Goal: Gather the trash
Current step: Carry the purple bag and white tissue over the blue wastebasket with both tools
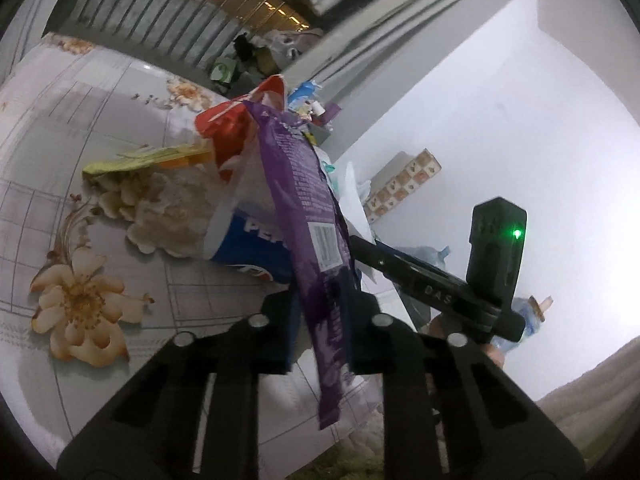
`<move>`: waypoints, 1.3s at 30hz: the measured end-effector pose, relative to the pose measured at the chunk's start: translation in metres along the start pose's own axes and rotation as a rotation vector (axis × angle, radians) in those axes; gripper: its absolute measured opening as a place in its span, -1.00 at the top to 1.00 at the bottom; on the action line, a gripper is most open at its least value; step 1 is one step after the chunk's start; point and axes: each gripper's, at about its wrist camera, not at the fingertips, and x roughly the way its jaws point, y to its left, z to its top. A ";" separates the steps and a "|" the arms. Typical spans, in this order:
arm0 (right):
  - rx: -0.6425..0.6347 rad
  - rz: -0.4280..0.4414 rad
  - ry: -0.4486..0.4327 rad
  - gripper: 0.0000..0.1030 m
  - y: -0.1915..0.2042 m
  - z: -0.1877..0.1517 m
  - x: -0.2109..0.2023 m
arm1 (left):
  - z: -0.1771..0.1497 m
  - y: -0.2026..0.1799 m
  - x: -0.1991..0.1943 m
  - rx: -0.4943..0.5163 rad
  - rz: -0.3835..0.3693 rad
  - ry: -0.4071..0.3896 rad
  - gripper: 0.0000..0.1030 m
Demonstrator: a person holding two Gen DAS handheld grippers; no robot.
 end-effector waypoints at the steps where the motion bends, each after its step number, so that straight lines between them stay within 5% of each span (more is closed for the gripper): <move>1: 0.001 -0.005 -0.003 0.64 0.000 0.000 -0.002 | 0.000 -0.004 0.000 0.017 0.004 -0.004 0.79; 6: 0.032 -0.022 -0.038 0.90 -0.005 0.000 -0.017 | 0.002 -0.023 -0.003 0.094 0.002 -0.033 0.98; 19: 0.110 -0.040 -0.240 0.92 -0.030 0.019 -0.095 | 0.020 -0.078 -0.032 0.235 -0.056 -0.151 1.00; 28: 0.183 -0.075 -0.375 0.94 -0.063 0.021 -0.148 | 0.032 -0.122 -0.031 0.359 -0.075 -0.156 1.00; 33: 0.218 -0.158 -0.452 0.94 -0.091 0.017 -0.181 | 0.046 -0.149 -0.006 0.398 -0.151 -0.124 1.00; 39: 0.304 -0.340 -0.517 0.94 -0.150 0.005 -0.231 | 0.061 -0.191 0.073 0.452 -0.266 -0.016 1.00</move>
